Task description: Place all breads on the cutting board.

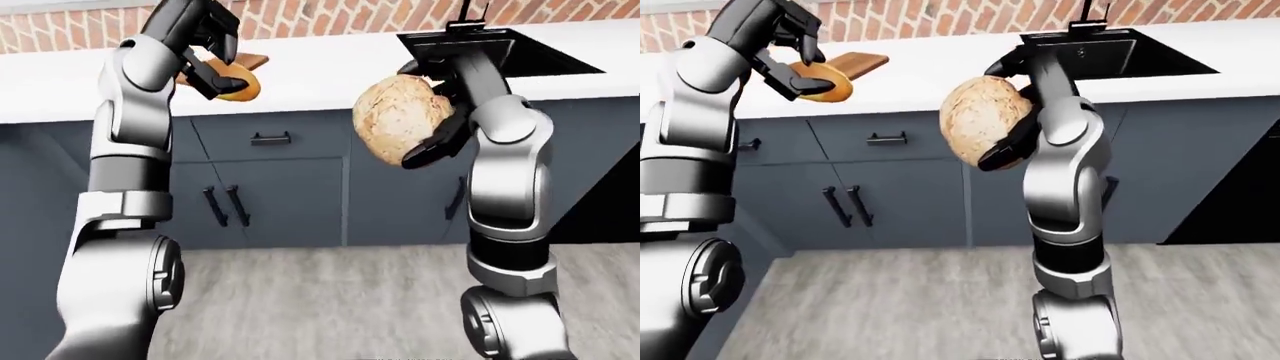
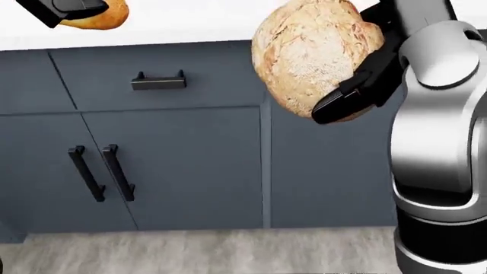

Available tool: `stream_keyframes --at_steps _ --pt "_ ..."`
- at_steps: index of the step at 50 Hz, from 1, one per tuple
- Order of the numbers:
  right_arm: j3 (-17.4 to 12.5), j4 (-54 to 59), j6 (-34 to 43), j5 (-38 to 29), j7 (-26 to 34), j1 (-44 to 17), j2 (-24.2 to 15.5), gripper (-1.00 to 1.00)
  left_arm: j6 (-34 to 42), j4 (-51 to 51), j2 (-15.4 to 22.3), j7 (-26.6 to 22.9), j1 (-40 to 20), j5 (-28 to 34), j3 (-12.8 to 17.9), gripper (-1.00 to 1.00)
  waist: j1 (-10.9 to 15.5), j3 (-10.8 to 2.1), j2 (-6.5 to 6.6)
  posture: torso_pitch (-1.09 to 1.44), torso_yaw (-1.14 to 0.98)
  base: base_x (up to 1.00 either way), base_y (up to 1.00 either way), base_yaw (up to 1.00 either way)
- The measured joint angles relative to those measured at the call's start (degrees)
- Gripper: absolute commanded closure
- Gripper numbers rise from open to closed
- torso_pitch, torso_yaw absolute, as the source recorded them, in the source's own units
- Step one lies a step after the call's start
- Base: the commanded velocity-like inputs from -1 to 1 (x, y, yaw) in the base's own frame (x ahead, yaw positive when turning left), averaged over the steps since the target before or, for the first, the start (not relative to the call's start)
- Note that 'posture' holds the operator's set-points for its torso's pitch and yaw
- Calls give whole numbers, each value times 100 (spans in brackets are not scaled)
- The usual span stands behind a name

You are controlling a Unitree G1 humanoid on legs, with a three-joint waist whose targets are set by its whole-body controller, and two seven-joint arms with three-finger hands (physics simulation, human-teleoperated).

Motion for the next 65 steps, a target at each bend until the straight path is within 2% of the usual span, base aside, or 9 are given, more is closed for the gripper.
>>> stream_keyframes --at_steps 7,17,26,42,45,52,58,62,65 --pt "-147 -222 -54 -76 -103 -177 -85 100 143 -320 -121 -41 -14 -87 -99 100 -304 10 -474 0 0 26 78 0" --pt "53 -13 -19 153 -117 25 41 100 299 -105 -107 -55 233 -60 -51 100 -127 128 -1 0 0 10 1 0" --pt "-119 -347 -135 91 -261 -124 -40 100 105 -535 -75 24 -87 -118 -22 100 -136 -139 -23 0 0 21 4 0" --pt "-76 -259 -114 162 -249 -40 -63 100 227 -486 -122 -41 12 -126 -48 100 -54 -24 -112 0 0 19 1 0" --pt "-87 -233 -137 142 -259 20 -53 100 174 -472 -161 -29 41 -150 -81 100 -102 93 98 0 0 46 16 0" --pt "-167 -223 -53 128 -251 -79 -98 100 188 -368 -157 -73 0 -161 -113 100 -96 -52 -487 0 0 37 23 0" --pt "-164 -270 -98 134 -295 -133 -64 100 147 -507 -126 -33 -27 -190 -79 100 123 -48 -398 0 0 0 56 17" --pt "-223 -209 18 156 -327 -126 -57 100 183 -478 -159 -100 21 -217 -149 100 446 84 387 0 0 0 0 100" --pt "22 -74 23 290 -296 -52 62 100 287 -315 -32 -73 167 -180 16 100 422 231 228 0 0 0 0 0"
